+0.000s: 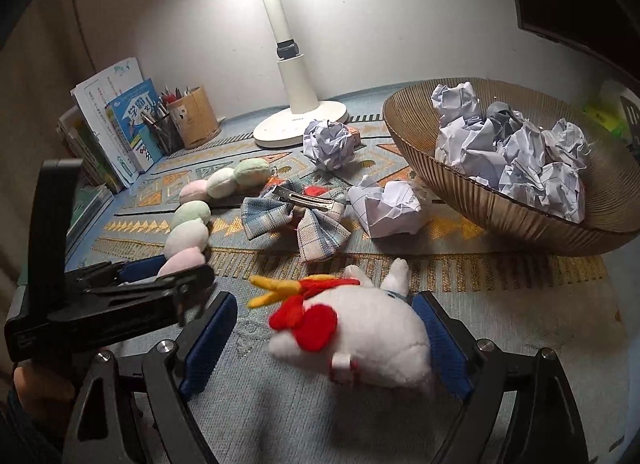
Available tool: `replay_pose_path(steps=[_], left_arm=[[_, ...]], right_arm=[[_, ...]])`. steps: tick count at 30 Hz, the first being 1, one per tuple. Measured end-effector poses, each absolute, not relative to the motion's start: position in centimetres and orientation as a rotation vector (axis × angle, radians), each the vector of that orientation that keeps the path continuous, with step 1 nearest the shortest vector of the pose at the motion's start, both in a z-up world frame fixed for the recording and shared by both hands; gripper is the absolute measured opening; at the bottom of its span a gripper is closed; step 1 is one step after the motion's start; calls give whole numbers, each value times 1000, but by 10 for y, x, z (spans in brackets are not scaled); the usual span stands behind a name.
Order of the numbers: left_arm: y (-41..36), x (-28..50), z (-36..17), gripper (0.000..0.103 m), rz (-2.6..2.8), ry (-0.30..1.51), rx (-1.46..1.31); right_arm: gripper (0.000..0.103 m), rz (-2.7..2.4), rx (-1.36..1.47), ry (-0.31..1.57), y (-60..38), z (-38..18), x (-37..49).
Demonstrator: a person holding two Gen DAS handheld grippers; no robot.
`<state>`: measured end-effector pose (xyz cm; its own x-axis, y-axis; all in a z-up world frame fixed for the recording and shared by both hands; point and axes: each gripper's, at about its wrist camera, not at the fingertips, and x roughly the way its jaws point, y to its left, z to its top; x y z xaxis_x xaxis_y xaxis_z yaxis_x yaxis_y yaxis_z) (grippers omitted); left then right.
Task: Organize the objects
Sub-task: 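Grasp the Hello Kitty plush with the right tool while the left tool grasps the dango plush, then carry both plush toys over the amber bowl and open both tools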
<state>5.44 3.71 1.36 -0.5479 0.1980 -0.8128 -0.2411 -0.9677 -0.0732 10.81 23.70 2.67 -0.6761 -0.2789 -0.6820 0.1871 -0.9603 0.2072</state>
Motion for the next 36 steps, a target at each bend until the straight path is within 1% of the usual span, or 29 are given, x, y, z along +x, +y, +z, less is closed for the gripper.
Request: replay_pose_path(steps=[4, 8, 10, 12, 15, 17, 19, 22, 23, 24, 25, 27, 28, 31, 34, 36], left_arm=[[0, 65, 17, 65, 2497, 8, -1344], [-14, 61, 18, 67, 2424, -224, -1317], [-6, 58, 17, 67, 2405, -284, -1306], [12, 54, 19, 67, 2447, -229, -1285], [30, 42, 18, 67, 2504, -140, -1271], [31, 36, 17, 67, 2535, -139, -1274], [29, 31, 17, 62, 2565, -167, -1280], [24, 29, 17, 59, 2581, -237, -1266], [23, 30, 17, 57, 2582, -233, -1263], [23, 32, 17, 54, 2587, -230, -1256], [23, 33, 17, 52, 2589, -224, -1252], [26, 35, 18, 44, 2577, -206, -1245], [27, 36, 20, 44, 2576, -192, -1237], [34, 45, 26, 42, 2567, -159, -1194], [43, 61, 36, 42, 2553, -157, -1129], [50, 70, 50, 42, 2547, -167, -1085]], right_arm=[[88, -2645, 1127, -212, 240, 25, 104], [89, -2627, 1140, -262, 245, 23, 101], [88, -2618, 1142, -286, 248, 23, 101], [88, -2613, 1139, -297, 250, 25, 102], [88, -2649, 1135, -261, 252, 29, 113], [88, -2715, 1127, -197, 251, 30, 124], [88, -2753, 1136, -127, 248, 30, 130], [88, -2716, 1167, -113, 243, 28, 127], [86, -2735, 1182, -82, 240, 27, 125], [74, -2762, 1220, -36, 236, 25, 122], [70, -2778, 1258, 2, 234, 23, 119], [68, -2778, 1248, -10, 236, 21, 119], [65, -2778, 1244, -15, 238, 20, 120], [64, -2763, 1226, -66, 245, 23, 125], [64, -2797, 1143, -27, 251, 42, 135], [64, -2821, 1074, -32, 259, 62, 144]])
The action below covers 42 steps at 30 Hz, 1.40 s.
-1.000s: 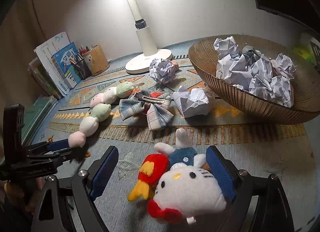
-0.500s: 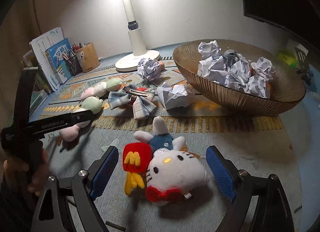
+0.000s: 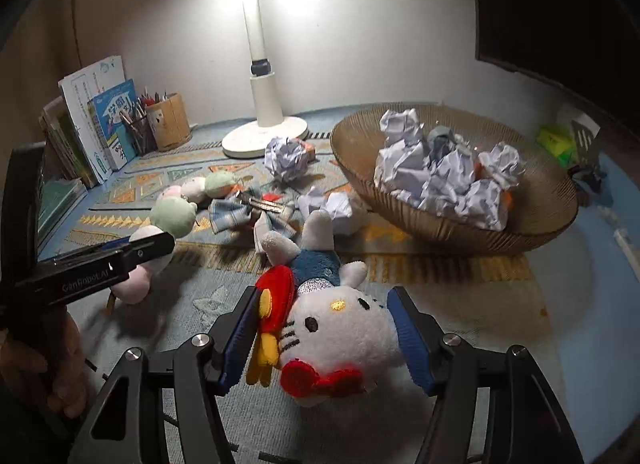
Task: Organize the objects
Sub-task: 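Carry both plush toys over the amber bowl and open both tools, then move both tools back toward the remaining plush toys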
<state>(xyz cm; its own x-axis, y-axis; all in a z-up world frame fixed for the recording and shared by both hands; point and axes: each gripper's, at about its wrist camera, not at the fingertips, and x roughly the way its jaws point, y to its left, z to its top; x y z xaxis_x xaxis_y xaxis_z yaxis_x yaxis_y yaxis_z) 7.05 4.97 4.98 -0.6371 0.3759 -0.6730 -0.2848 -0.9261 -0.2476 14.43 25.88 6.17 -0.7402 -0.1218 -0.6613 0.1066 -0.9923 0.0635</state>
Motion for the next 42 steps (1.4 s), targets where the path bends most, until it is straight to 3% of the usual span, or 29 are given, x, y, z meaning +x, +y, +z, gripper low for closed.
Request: replay_pose_path(steps=[8, 14, 16, 17, 18, 19, 23, 29, 31, 32, 34, 42], left_arm=[[115, 66, 134, 42, 2438, -230, -818], [189, 23, 151, 43, 2380, -229, -773], [204, 11, 147, 50, 2410, -251, -753], [208, 6, 143, 62, 2418, -280, -739], [211, 1, 139, 84, 2433, -299, -747], [211, -5, 135, 88, 2467, -317, -765], [193, -13, 124, 92, 2442, -376, -829], [130, 20, 134, 92, 2557, -372, -768], [107, 32, 141, 95, 2600, -359, -736], [95, 38, 143, 102, 2625, -357, -720], [68, 52, 141, 103, 2675, -369, -696], [3, 47, 43, 102, 2792, -331, -1031]], right_arm=[[64, -3010, 804, -227, 331, 151, 150], [65, -3075, 834, -336, 373, 176, 104], [72, -3072, 862, -349, 381, 173, 87], [75, -3072, 871, -346, 384, 170, 79], [79, -3072, 884, -332, 385, 165, 72], [81, -3075, 907, -311, 387, 160, 65], [82, -3056, 997, -305, 390, 143, 58], [82, -2972, 915, -212, 350, 152, 77], [82, -2929, 868, -154, 324, 160, 83], [82, -2896, 845, -145, 312, 163, 86], [82, -2815, 818, -159, 289, 161, 96], [82, -2634, 917, -54, 227, 62, 111]])
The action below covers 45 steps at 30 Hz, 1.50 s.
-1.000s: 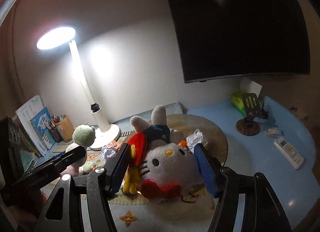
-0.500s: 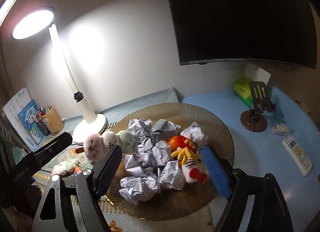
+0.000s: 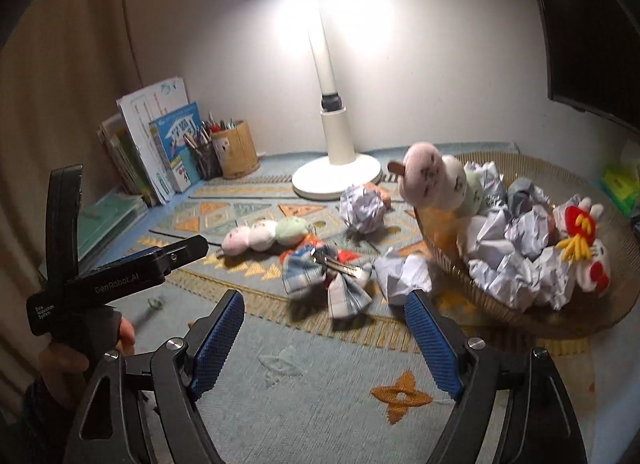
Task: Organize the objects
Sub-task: 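Move both tools back toward the remaining plush toys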
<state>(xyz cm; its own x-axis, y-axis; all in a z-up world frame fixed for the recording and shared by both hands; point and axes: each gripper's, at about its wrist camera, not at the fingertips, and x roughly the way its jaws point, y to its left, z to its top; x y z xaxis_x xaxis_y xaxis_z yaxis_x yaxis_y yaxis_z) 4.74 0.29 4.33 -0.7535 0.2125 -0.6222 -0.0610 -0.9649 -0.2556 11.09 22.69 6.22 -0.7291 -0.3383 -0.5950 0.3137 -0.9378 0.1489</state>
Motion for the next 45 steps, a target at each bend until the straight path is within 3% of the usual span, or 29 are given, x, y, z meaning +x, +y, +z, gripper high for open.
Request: replay_pose_path(steps=[4, 14, 23, 31, 34, 38, 42, 45], left_arm=[[-12, 47, 37, 102, 2761, -460, -1002], [-18, 41, 29, 102, 2743, -502, -1069], [-21, 39, 25, 102, 2716, -547, -1108], [-22, 33, 19, 102, 2665, -574, -1179], [-9, 22, 22, 102, 2589, -420, -1207], [8, -1, 45, 102, 2612, 38, -1135], [14, -37, 53, 102, 2464, 119, -1116], [33, -61, 46, 102, 2367, 318, -1137]], right_arm=[[82, -2658, 983, 107, 214, 38, 103], [82, -2692, 1061, 85, 223, 28, 93], [82, -2739, 1004, 248, 205, 29, 103], [82, -2725, 992, 232, 206, 30, 103], [80, -2654, 1028, 233, 203, 28, 98], [67, -2548, 1070, 215, 202, 28, 87], [67, -2581, 1017, 295, 192, 43, 69], [67, -2559, 1076, 364, 184, 38, 46]])
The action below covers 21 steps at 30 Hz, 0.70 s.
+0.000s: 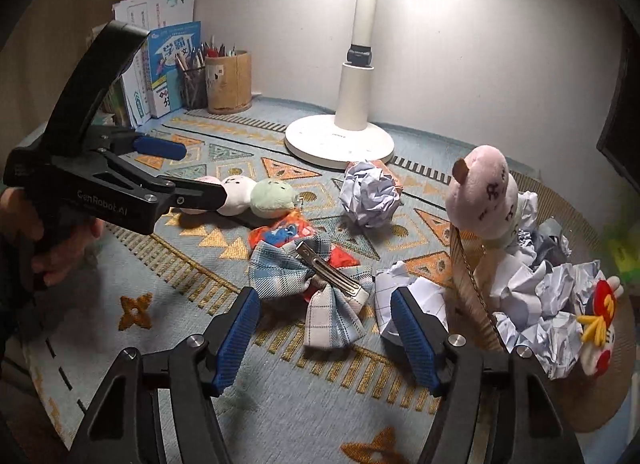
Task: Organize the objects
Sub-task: 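Move both tools back toward the remaining plush toys, then grasp the stacked dango plush with the left tool while the right tool grasps the plaid bow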
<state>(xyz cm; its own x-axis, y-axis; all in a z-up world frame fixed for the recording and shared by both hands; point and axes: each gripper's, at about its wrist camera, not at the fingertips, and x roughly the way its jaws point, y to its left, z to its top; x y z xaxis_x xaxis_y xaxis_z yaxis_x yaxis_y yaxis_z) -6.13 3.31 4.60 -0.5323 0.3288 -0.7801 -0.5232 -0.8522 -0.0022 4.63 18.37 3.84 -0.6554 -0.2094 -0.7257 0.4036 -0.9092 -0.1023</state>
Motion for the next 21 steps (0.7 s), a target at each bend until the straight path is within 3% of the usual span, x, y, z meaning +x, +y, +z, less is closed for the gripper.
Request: replay_pose_path(steps=[4, 6, 7, 11, 15, 16, 21], left_arm=[[52, -82, 23, 101, 2202, 490, -1210], [54, -88, 16, 86, 2165, 467, -1224], [54, -90, 13, 86, 2157, 443, -1231], [50, -84, 18, 56, 2177, 368, -1182], [34, -65, 21, 48, 2284, 233, -1126], [30, -58, 22, 48, 2324, 206, -1114], [5, -9, 48, 47, 2457, -45, -1114]], right_arm=[[64, -2484, 1141, 367, 181, 26, 22], [64, -2467, 1147, 373, 177, 24, 14], [63, -2464, 1157, 378, 175, 21, 11], [42, -2444, 1196, 309, 179, 15, 7], [25, -2507, 1174, 235, 184, 20, 20], [16, -2528, 1162, 210, 186, 23, 24], [16, -2571, 1143, -20, 203, 51, 47]])
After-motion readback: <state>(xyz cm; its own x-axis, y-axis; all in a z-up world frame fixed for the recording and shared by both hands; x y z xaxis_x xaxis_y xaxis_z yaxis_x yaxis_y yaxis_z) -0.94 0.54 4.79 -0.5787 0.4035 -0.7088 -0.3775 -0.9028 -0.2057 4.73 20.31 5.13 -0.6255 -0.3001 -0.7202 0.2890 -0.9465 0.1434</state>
